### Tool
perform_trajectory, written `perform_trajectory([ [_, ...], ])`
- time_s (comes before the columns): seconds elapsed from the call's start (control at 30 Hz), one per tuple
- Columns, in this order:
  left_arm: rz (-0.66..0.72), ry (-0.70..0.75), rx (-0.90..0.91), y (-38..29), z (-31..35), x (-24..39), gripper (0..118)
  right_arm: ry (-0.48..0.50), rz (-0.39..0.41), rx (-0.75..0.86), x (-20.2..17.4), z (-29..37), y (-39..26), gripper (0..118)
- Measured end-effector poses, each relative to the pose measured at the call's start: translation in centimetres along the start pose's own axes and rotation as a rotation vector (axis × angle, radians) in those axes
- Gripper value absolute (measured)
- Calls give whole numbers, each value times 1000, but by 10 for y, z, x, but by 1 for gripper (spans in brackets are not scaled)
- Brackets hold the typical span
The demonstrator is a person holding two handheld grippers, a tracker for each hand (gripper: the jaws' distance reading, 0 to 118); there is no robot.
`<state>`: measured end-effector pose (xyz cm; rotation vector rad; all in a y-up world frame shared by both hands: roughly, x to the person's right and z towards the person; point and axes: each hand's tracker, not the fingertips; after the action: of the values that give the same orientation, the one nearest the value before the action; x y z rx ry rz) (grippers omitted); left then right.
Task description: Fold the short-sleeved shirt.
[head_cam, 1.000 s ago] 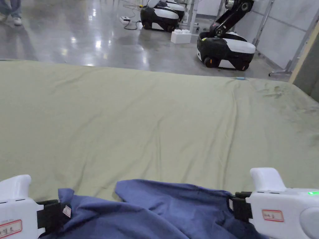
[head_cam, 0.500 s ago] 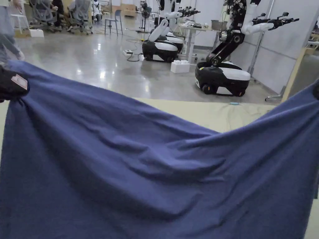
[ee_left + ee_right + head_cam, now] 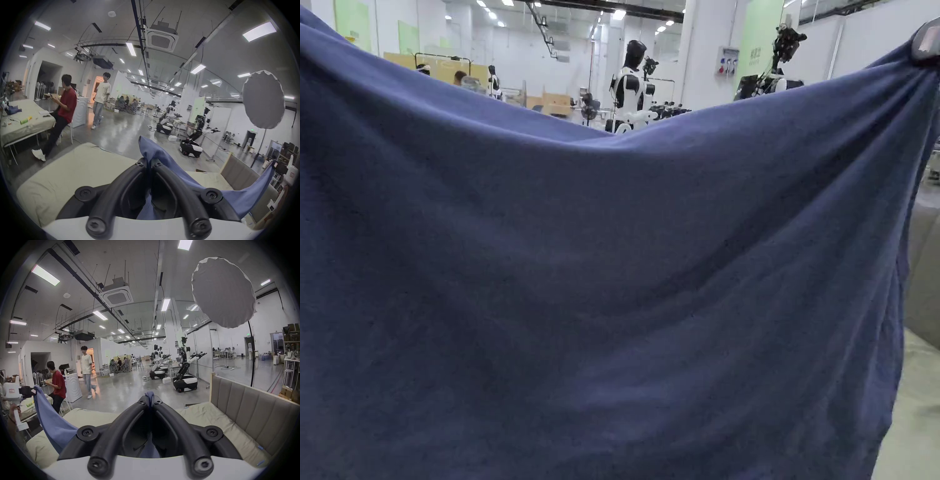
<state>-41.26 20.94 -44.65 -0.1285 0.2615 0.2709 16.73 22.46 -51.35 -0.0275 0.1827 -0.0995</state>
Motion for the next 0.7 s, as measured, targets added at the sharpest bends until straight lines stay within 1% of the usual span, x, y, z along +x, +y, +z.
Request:
perform_trajectory([
  [0.2,-28,59,17,34,-60,20,4,-88,12,16,-10,-81,19,4],
  [0.3,-38,82,26,42,-91,32,4,-136,4,27,-10,-124,18,4],
  [0.43,-24,84,38,44,-133,47,4,-177,8,33,-9,-175,16,4],
  [0.53,-16,90,43,43,-165,56,4,-192,-30,38,-5,-204,14,4],
  [0.7,-34,96,56,37,-211,69,4,-213,-66,80,-6,-241,15,4],
])
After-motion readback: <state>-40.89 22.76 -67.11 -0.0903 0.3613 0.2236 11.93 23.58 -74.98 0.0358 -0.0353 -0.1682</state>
